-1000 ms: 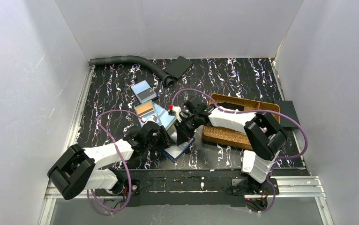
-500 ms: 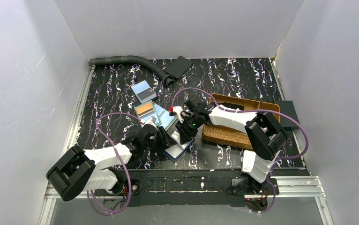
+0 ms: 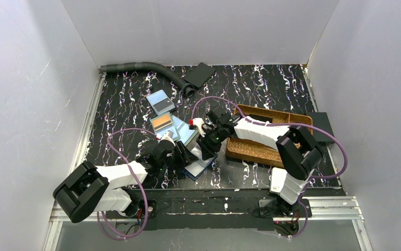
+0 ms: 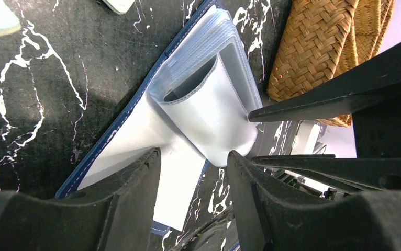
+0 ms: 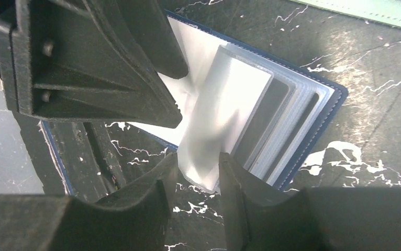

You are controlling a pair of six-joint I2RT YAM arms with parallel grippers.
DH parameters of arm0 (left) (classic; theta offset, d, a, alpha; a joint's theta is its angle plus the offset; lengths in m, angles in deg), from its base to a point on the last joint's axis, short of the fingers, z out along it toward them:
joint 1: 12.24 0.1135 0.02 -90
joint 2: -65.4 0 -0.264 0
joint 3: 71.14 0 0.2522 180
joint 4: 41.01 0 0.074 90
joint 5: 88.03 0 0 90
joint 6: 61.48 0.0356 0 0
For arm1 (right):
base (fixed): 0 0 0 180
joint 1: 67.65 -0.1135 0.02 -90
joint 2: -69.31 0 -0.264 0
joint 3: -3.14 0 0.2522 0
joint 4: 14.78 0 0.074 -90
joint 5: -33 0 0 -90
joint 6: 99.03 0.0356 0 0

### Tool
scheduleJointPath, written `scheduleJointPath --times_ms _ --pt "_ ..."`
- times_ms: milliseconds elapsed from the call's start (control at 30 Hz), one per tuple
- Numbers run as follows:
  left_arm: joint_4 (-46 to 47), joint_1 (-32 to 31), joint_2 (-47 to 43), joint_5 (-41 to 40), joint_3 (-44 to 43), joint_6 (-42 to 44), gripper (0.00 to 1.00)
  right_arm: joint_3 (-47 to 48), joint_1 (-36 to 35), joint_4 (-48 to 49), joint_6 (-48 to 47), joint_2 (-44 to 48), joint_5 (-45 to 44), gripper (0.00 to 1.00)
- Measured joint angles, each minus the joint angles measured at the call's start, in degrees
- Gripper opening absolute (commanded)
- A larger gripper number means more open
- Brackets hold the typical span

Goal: Take the credit cards out of the card holder
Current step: Remove the credit card from the card holder.

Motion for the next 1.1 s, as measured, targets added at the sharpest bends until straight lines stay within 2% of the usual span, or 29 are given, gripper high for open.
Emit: scheduleJointPath --times_ms 367,733,1100 --pt "2.07 0.0 1.68 0.55 0.0 -2.64 0.53 1.37 0.0 -0.88 0.14 -0.18 -1.23 0.46" --pt "2.83 0.0 1.67 0.58 0.0 -4.25 0.62 1.37 0.0 -1.04 2.3 -2.63 7.33 0.45" --pt "2.33 0.0 1.32 0.49 0.05 -5.45 0.61 1.37 1.23 0.49 4.8 -5.13 15.17 0.44"
